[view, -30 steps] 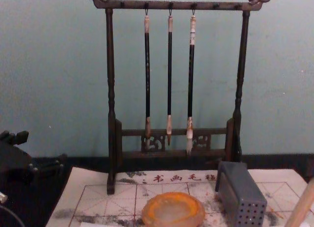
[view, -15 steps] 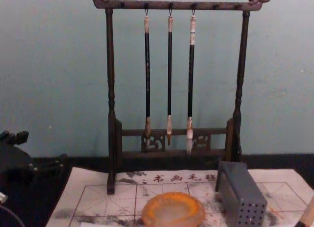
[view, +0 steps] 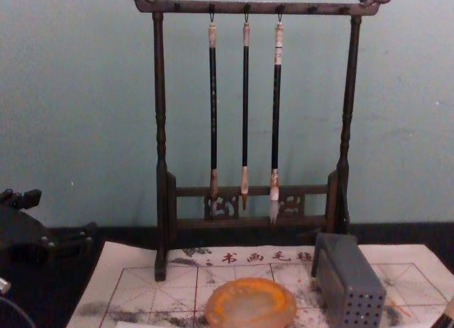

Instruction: Pick up the brush from the inkstone, write on the paper, then place the brush back to its original position.

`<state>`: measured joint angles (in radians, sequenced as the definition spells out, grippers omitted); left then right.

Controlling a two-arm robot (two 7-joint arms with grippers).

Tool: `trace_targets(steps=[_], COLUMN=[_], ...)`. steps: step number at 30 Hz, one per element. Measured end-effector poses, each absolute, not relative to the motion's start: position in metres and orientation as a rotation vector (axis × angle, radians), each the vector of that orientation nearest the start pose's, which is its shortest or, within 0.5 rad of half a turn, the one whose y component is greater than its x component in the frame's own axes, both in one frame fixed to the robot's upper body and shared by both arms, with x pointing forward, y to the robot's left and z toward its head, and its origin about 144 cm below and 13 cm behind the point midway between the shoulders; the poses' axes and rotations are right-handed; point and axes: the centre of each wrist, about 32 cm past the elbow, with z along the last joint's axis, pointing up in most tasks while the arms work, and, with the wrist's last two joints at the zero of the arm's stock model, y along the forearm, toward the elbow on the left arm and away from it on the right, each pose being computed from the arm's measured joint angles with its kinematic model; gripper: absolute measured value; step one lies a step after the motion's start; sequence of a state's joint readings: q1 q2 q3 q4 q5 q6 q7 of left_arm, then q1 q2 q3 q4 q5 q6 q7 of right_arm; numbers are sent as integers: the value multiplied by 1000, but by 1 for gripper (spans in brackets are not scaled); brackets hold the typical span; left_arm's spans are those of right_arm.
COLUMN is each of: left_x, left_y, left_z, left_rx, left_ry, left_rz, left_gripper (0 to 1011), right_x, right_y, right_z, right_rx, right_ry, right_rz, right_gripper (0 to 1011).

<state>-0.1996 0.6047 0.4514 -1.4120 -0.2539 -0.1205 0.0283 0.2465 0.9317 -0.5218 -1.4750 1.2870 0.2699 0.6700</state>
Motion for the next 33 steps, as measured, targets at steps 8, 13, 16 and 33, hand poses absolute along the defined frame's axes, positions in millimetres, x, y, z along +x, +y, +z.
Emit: trace_targets(steps=[8, 13, 16, 33], left_x=[489, 489, 489, 489], left_y=[310, 310, 310, 310], left_z=[1140, 1140, 1140, 1140], left_rx=[305, 304, 304, 304], left_ry=[-285, -285, -285, -285], left_rz=[1248, 1248, 1248, 1248], left_gripper=[1001, 1001, 1001, 1001], right_x=[484, 484, 485, 490], right_y=[-397, -396, -392, -385], right_z=[1191, 1191, 1189, 1186], right_rx=[72, 139, 157, 172], right_ry=[611, 617, 623, 635], right_rz=[-640, -641, -646, -638], right_gripper=[181, 181, 182, 181])
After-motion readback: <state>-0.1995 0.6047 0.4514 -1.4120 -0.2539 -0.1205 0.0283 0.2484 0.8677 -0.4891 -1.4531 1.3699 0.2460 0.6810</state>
